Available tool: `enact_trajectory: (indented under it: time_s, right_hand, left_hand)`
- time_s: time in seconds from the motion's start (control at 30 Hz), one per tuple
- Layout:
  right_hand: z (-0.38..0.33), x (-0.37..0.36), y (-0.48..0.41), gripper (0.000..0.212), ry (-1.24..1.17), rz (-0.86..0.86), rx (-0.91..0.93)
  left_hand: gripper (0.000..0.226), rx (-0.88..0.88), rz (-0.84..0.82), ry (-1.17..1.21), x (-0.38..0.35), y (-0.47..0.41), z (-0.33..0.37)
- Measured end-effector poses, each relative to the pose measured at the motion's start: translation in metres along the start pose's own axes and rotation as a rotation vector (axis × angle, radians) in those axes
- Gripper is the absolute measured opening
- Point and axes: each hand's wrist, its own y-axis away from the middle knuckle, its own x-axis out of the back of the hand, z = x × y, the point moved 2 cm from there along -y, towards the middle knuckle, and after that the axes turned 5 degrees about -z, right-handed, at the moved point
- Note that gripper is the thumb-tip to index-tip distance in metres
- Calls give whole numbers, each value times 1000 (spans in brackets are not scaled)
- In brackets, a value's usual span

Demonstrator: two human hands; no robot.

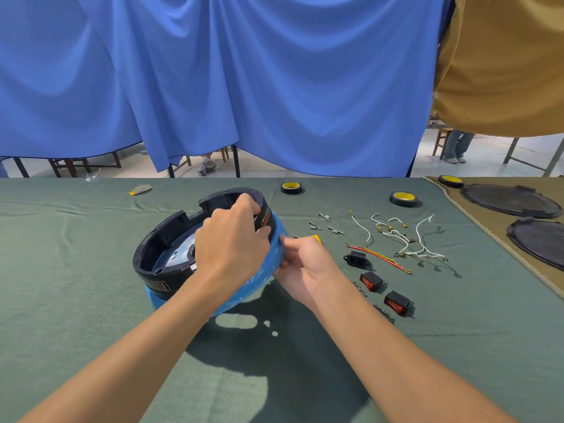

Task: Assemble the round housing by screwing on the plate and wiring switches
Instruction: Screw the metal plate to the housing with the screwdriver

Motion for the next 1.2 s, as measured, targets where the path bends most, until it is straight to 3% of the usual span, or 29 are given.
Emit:
enact_trajectory:
  time_s: [0.13, 0.33, 0.53, 0.67, 0.73, 0.83, 1.0, 1.2]
  right_hand:
    - [-23, -19, 7, 19, 75, -103, 214]
    - [-49, -54, 29, 15, 301, -48, 524]
    - [-56, -85, 45, 54, 733, 134, 880]
    - [-49, -107, 47, 57, 1095, 250, 1035]
    - [-42, -115, 43, 55, 1237, 293, 1040]
    - [-26, -122, 33, 55, 1320, 277, 962]
    - [0, -141, 8, 31, 1466, 262, 823]
    - [21, -151, -6, 24, 1612, 132, 588]
  left_hand:
    - [18, -22, 120, 361, 23, -8, 5]
    - [17, -6, 142, 951, 43, -19, 10]
    - [21, 228, 90, 1467, 48, -17, 7]
    - [33, 363, 44, 1701, 39, -12, -4]
    - [38, 417, 43, 1776, 32, -9, -13]
    - [28, 483, 19, 1813, 22, -4, -32]
    - [12, 532, -24, 1884, 16, -1, -66]
    - [6, 702, -77, 1888, 13, 1, -106]
